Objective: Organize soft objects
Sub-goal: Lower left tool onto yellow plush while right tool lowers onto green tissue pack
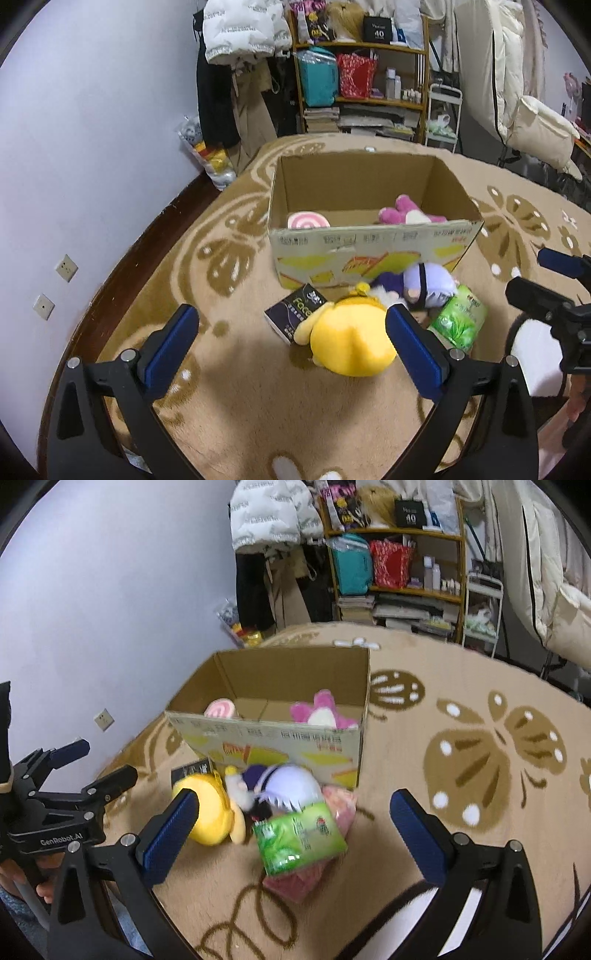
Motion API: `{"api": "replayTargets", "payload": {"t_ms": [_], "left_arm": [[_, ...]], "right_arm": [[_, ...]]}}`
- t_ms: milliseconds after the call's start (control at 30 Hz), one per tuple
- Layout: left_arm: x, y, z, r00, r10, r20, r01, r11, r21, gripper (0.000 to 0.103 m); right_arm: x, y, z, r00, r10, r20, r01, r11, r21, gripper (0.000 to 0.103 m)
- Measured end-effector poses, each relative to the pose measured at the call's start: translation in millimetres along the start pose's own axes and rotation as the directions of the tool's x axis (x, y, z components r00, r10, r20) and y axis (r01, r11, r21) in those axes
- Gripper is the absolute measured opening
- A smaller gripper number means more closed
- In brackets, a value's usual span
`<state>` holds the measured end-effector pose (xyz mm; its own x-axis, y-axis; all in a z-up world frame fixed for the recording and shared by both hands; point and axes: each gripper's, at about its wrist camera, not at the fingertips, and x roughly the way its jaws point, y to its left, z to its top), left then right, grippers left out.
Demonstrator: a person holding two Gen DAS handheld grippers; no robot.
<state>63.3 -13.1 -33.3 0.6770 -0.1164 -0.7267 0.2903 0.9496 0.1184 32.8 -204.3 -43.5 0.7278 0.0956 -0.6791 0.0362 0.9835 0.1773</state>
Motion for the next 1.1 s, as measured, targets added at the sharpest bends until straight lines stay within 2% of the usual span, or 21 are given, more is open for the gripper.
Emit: {"api": "replayTargets", "payload": {"t_ms": [133, 400, 767, 1100], "left_arm": [[10, 0, -1, 0.998, -0.043, -0.037, 0.043, 0.999, -0.013, 0.100], [31, -7, -4, 0.994, -0.053, -0.092, 0.054, 0.999, 0.005, 0.100], [59, -39, -9, 0.984, -0.075, -0.164, 0.094, 0.989, 0.112, 0.100], [78, -57, -17, 0.969, -0.098, -0.228, 0.139, 0.976, 0.170, 0.100]], "right_arm": [[13, -1, -9, 0.999, -0.004, -0.053, 0.004, 1.000, 0.009, 0.103], [42, -7, -14, 0.991, 0.030, -0.131, -0.022, 0.998, 0.065, 0.103], [69, -15, -16, 0.978, 0.048, -0.201, -0.021, 0.991, 0.132, 0.103], [91, -20, -20, 0.961, 0.075, -0.265, -0.030, 0.985, 0.168, 0.103]]}}
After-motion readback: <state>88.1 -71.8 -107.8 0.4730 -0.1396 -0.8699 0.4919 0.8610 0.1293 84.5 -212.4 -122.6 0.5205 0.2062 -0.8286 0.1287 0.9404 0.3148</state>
